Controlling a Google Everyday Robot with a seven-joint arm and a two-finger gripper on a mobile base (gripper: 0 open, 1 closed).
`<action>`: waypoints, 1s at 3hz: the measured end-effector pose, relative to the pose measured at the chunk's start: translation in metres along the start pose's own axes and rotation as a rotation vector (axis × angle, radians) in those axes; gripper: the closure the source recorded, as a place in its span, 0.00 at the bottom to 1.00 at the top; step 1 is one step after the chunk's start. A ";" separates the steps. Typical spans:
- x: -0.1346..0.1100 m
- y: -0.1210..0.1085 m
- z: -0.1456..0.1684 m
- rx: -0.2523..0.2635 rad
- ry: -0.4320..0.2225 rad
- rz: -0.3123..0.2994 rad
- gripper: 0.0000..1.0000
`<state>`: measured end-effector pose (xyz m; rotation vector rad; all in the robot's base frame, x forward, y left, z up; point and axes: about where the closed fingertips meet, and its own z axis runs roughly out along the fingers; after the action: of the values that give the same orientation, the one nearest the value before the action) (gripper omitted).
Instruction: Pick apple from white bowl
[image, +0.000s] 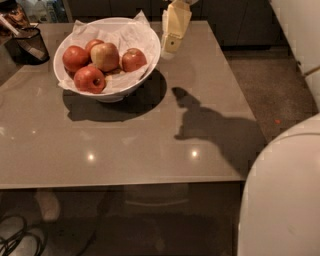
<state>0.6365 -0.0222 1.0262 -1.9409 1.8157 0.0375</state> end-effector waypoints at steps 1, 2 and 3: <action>-0.004 -0.005 0.007 0.008 -0.027 -0.011 0.00; -0.017 -0.017 0.022 -0.003 -0.058 -0.038 0.00; -0.025 -0.029 0.033 -0.013 -0.076 -0.050 0.16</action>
Offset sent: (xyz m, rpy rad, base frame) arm 0.0364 0.0359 -0.0057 0.0513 0.0151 0.1068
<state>0.6711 0.0135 1.0146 -1.9659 1.7222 0.1056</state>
